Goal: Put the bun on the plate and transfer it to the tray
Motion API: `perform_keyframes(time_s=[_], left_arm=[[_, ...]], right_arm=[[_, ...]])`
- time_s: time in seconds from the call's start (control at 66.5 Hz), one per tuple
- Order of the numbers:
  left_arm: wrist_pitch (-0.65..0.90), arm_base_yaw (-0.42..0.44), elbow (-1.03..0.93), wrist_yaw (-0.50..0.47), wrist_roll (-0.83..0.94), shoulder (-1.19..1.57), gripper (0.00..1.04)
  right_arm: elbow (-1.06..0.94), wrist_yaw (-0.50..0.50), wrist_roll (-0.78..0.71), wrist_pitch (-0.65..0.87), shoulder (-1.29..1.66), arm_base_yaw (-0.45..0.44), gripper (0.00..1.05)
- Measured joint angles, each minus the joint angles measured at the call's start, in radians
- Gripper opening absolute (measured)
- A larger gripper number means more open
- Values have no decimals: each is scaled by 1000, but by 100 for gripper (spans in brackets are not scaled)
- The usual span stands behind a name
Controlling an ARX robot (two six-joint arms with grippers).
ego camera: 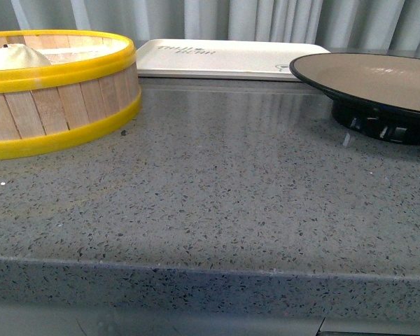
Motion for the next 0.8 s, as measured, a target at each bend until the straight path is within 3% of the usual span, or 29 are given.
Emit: perform_keyframes(time_s=[0.797], left_arm=[[0, 0, 0, 0, 0, 0, 98]], right_arm=[[0, 0, 0, 0, 0, 0, 96]])
